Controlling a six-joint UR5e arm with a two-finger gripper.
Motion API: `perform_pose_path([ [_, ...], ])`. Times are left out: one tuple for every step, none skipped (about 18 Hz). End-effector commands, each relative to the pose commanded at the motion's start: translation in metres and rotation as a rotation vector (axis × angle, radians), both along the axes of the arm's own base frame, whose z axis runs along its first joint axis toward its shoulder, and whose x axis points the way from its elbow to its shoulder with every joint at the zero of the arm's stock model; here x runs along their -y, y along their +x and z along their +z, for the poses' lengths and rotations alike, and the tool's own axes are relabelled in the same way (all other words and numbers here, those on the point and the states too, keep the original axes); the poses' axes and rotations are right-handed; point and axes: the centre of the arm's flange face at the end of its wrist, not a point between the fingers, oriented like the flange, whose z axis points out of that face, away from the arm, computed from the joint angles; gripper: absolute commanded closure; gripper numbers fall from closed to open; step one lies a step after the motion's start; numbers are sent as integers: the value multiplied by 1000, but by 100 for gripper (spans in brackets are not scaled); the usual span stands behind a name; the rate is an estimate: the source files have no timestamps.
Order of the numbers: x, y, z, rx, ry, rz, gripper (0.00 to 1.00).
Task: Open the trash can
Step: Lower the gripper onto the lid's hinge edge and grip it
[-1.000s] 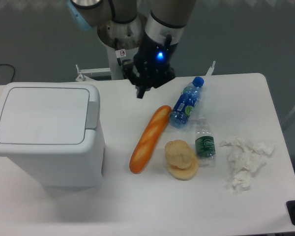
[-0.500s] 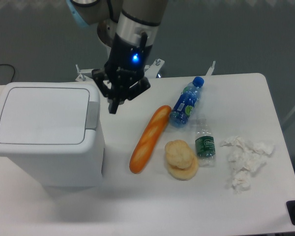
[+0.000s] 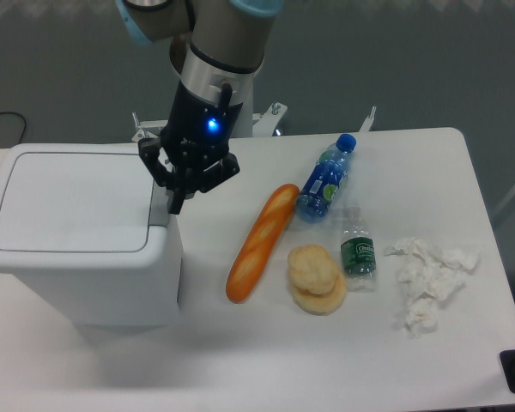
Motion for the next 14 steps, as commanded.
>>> perform_pose_path([
  [0, 1, 0, -1, -1, -1, 100],
  [1, 2, -1, 0, -2, -1, 100],
  [1, 2, 0, -1, -3, -1, 100],
  [2, 2, 0, -3, -4, -2, 100],
  [2, 3, 1, -3, -4, -2, 100],
  [2, 4, 1, -3, -4, -3, 100],
  [2, 3, 1, -3, -4, -2, 100],
  [1, 3, -1, 1, -7, -3, 100],
  [2, 3, -2, 2, -8, -2, 100],
  [3, 4, -2, -1, -7, -4, 100],
  [4, 6, -2, 0, -8, -7, 100],
  [4, 7, -5, 2, -10, -7, 100],
  [5, 7, -7, 4, -12, -7, 100],
  [6, 7, -7, 4, -12, -6, 100],
])
